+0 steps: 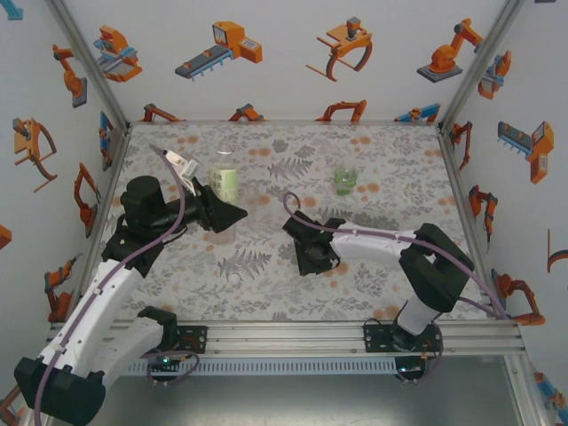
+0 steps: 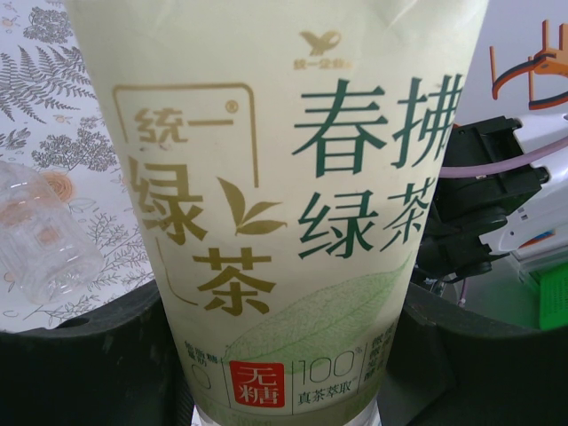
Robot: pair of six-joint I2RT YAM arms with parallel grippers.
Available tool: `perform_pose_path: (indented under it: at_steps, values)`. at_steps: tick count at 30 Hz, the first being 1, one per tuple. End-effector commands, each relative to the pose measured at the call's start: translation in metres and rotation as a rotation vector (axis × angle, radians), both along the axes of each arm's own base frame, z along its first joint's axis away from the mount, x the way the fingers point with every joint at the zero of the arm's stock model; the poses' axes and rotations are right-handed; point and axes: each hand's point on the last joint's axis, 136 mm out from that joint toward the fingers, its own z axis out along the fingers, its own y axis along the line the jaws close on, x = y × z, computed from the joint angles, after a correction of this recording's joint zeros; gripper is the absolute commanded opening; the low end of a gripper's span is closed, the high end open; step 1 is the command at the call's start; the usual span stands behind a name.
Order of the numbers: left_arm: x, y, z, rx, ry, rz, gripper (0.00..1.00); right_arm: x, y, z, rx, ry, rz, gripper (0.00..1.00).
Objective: Screw on the bottle caps
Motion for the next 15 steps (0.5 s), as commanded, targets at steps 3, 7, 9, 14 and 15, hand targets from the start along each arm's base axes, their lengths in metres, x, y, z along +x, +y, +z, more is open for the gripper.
perform_pose_path:
  at_steps: [3, 7, 9, 14, 15]
  values:
    - [-0.0018, -0.0002, 0.0092, -0.012, -0.026, -0.001, 0.00, -0.0062, -0.0073, -0.0049, -0.024, 0.032, -0.005, 0.42]
    - [-0.0013, 0.0000, 0.0082, -0.009, -0.024, 0.001, 0.00, -0.0059, -0.0073, -0.0021, -0.018, 0.026, -0.006, 0.42]
    - [-0.0009, 0.0000, 0.0075, -0.008, -0.022, 0.002, 0.00, -0.0060, -0.0079, -0.0031, -0.020, 0.028, -0.008, 0.42]
    - [-0.0017, 0.0005, 0.0077, -0.007, -0.023, 0.003, 0.00, -0.0063, -0.0068, -0.0027, -0.023, 0.033, -0.007, 0.41]
    - [-0.0015, 0.0004, 0.0080, -0.007, -0.024, 0.003, 0.00, -0.0063, -0.0067, -0.0027, -0.022, 0.035, -0.007, 0.41]
